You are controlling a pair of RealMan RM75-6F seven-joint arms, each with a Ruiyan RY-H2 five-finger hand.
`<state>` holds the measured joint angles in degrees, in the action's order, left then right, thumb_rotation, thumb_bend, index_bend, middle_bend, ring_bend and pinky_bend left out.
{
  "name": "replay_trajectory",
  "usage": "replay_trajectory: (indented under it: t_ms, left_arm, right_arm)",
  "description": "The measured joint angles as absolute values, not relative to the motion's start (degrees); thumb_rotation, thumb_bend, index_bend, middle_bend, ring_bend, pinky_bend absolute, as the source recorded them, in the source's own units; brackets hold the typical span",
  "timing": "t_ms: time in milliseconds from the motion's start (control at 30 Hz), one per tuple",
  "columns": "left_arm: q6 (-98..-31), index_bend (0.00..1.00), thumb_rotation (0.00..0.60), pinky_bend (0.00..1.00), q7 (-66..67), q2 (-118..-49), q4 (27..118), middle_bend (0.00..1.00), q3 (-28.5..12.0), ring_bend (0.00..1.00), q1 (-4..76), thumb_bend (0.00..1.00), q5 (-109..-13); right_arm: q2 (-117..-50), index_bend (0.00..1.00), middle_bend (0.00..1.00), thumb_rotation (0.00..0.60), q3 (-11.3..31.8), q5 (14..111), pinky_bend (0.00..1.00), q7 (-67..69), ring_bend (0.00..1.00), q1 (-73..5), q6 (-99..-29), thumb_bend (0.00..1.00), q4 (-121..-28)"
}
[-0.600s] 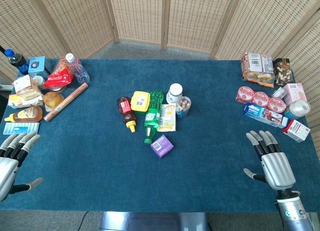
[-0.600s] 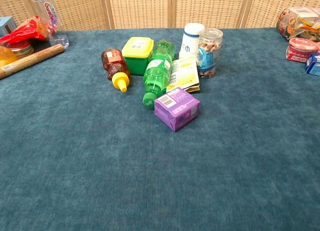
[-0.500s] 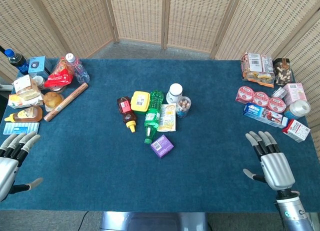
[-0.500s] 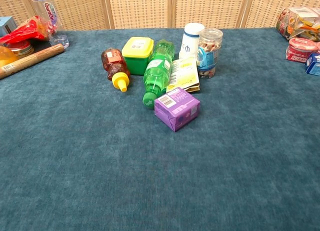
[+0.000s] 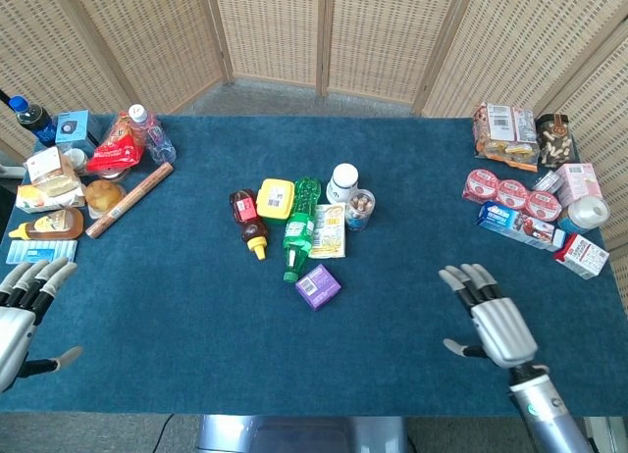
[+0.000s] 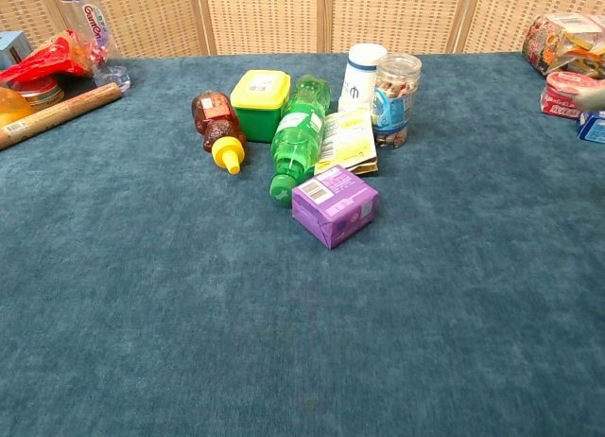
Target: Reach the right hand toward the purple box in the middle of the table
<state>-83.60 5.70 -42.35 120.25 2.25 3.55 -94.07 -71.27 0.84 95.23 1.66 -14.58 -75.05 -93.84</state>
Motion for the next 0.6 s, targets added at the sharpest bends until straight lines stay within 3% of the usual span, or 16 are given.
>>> replay_trajectory:
  t_ms: [600]
  left_arm:
    - [-82.8,0.0,0.6,0.0,5.1,-42.7,118.8,0.0,1.1,0.0,4.3,0.0,-90.5]
  right_arm:
    - [-81.7,0.06,0.04,0.6,6.7,90.6,0.0,2.7,0.0,-31.7,-56.3,0.0,-92.0]
